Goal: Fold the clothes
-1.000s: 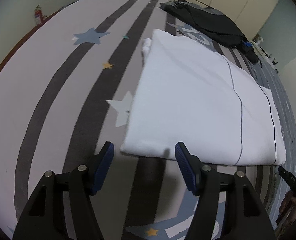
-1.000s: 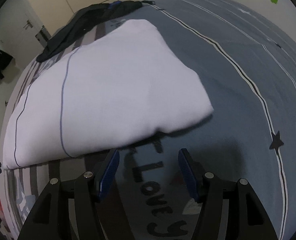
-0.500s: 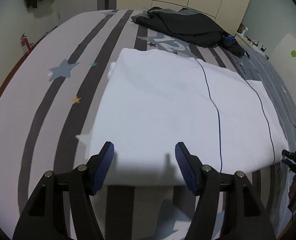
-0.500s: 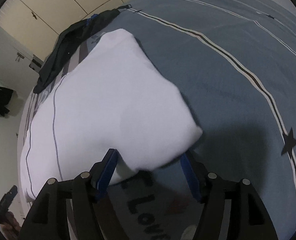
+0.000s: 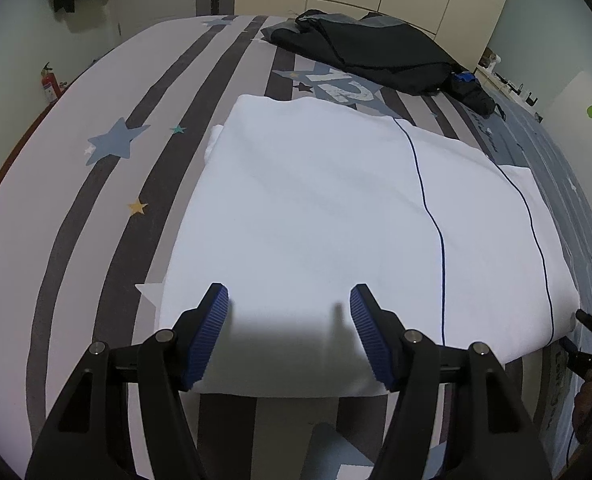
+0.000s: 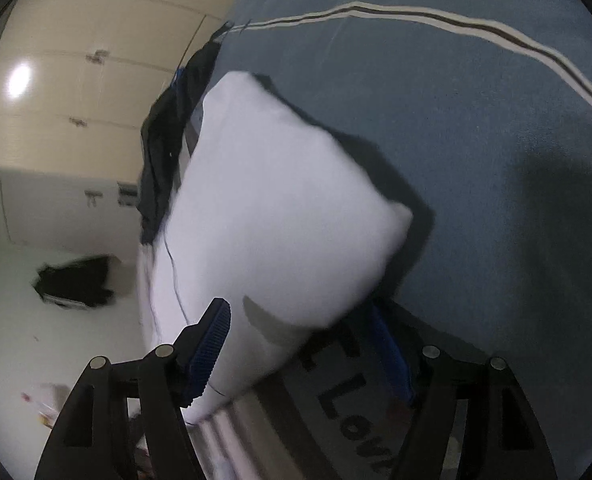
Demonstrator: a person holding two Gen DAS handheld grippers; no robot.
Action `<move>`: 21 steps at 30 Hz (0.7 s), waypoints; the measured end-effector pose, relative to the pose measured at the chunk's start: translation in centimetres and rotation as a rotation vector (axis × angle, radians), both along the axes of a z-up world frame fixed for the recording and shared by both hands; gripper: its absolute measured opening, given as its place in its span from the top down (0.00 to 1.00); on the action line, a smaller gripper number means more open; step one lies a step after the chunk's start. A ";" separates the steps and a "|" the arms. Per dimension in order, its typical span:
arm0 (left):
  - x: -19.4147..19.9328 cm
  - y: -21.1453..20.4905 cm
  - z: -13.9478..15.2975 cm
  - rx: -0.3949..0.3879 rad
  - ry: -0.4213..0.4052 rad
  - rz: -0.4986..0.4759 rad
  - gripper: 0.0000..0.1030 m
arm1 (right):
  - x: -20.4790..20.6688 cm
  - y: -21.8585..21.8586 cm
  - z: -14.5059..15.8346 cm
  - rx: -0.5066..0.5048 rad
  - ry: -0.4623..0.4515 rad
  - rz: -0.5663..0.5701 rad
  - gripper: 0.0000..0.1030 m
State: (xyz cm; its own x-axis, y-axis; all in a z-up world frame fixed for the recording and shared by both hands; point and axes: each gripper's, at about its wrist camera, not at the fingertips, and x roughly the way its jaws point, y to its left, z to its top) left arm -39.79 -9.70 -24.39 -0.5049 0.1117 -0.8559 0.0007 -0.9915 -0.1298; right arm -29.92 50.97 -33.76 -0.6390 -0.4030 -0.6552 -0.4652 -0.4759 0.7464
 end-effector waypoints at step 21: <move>0.7 -3.5 -0.2 0.002 0.012 0.039 0.41 | -11.8 -4.0 1.1 0.320 -0.055 0.141 0.68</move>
